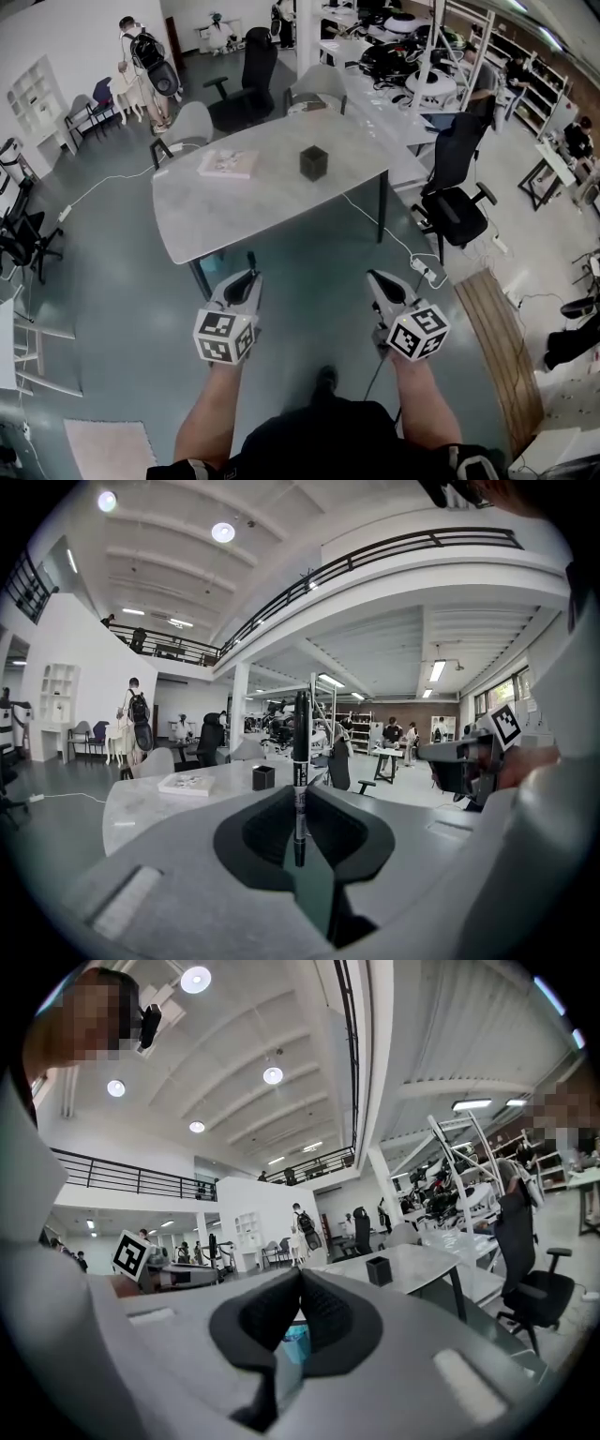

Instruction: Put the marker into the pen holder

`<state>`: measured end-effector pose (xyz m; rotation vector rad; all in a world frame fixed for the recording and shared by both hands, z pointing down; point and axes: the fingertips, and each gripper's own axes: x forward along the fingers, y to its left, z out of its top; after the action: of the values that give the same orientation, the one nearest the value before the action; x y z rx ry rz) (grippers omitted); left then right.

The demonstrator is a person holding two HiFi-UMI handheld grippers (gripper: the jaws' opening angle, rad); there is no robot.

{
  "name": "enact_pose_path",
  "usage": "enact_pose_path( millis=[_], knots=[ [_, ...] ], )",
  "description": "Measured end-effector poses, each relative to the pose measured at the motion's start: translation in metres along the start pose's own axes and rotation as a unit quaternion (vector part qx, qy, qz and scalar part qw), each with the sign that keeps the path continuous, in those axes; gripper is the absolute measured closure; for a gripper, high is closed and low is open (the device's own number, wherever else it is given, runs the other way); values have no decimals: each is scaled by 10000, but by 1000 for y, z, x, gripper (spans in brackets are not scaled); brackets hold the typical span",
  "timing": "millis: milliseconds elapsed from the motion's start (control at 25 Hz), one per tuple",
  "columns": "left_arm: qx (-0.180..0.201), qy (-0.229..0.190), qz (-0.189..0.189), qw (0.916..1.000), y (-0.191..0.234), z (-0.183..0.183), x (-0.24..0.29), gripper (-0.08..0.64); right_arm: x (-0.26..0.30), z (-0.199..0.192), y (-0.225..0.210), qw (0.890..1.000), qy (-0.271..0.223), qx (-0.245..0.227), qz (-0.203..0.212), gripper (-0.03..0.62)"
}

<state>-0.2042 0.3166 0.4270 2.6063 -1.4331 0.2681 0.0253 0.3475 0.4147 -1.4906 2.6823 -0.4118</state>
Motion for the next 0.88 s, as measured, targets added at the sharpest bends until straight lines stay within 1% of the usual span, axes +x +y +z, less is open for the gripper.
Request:
enact_pose_path(
  millis=[240, 400, 520, 680, 800, 880],
  knots=[
    [72, 120, -9, 9999, -13, 14, 73, 515, 23, 12, -61, 9999, 0, 56, 96, 589],
    [72, 133, -15, 9999, -23, 23, 105, 515, 26, 15, -92, 9998, 57, 127, 117, 589],
    [90, 94, -29, 9999, -25, 28, 123, 515, 30, 17, -108, 9998, 65, 152, 104, 589],
    [17, 90, -61, 9999, -23, 31, 142, 515, 42, 17, -120, 9997, 147, 173, 121, 589],
    [-131, 67, -188, 9997, -18, 35, 161, 515, 57, 16, -129, 9995, 200, 197, 133, 589],
    [-150, 28, -255, 9996, -12, 39, 176, 515, 69, 16, -138, 9995, 224, 200, 121, 589]
  ],
)
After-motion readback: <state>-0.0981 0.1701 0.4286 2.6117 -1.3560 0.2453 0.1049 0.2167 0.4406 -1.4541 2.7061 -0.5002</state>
